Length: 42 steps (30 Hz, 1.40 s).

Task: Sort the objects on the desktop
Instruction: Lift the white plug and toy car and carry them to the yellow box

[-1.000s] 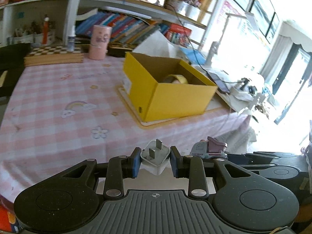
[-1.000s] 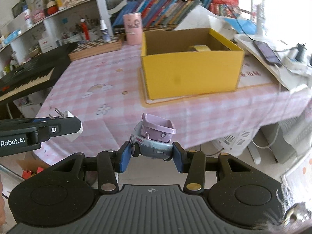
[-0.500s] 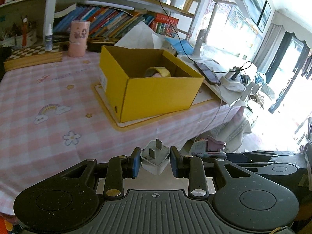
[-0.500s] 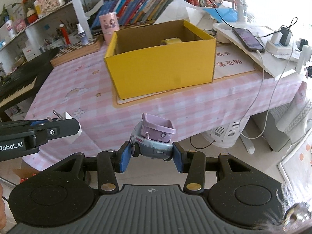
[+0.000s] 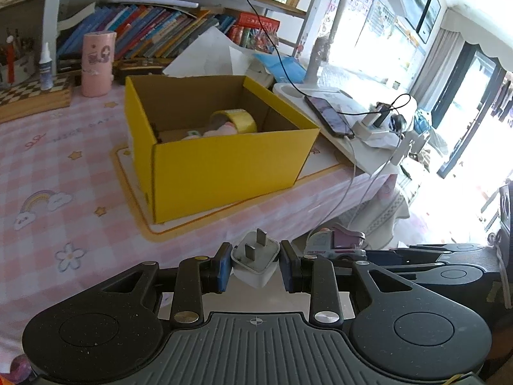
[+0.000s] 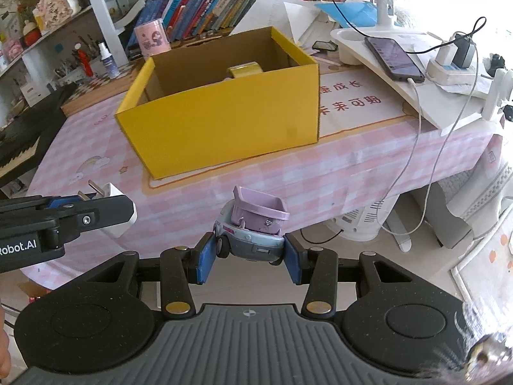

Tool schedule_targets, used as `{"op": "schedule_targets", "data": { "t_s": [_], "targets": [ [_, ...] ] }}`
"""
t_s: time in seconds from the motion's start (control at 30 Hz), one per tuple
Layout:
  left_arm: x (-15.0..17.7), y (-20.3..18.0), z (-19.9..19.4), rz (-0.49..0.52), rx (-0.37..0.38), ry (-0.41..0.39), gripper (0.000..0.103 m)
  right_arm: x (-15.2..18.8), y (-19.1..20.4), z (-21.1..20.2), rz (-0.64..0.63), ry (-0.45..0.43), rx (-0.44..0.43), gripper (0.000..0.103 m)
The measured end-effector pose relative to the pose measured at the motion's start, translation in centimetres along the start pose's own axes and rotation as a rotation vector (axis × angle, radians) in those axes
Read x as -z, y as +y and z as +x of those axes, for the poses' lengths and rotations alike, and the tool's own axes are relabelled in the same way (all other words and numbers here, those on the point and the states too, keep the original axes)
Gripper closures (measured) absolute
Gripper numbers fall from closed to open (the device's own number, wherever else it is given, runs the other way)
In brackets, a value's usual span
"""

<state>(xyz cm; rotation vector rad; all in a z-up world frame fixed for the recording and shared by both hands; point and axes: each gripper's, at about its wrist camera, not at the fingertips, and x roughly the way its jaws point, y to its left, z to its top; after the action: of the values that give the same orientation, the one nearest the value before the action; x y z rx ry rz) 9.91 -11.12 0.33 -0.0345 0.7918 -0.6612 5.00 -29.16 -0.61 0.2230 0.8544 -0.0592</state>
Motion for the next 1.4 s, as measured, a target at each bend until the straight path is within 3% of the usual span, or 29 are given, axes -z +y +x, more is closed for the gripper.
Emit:
{"op": "schedule_targets", "data": {
  "t_s": [0.5,0.73,0.97,1.2,1.4],
  "targets": [
    [-3.2,-3.4,3.5,0.045,-0.022,-0.037,0.073,-3.8,-5.1,2.1,-0.011,-0.003,-0.031,0.061],
    [-5.7,-4.3,3.4,0.075,-0.089,-0.14,0.073,-6.4,-6.9,2.2,-0.028,-0.076,-0.068,0.061],
    [-9.0,-3.4,4.7,0.066,-0.206,-0.204,0.073,-10.1,-7.7,2.4,-0.061,-0.163,-0.122,0.061],
    [-11.3,-1.3,8.6,0.053,-0.309,-0.156,0.073,-13.2,-7.8,2.9,-0.092,-0.22,-0.189,0.061],
    [-11.8,0.7,11.5,0.005,-0.393,-0.057,0.073,-15.1,-7.7,3.9,-0.122,-0.229,-0.233,0.061]
  ]
}}
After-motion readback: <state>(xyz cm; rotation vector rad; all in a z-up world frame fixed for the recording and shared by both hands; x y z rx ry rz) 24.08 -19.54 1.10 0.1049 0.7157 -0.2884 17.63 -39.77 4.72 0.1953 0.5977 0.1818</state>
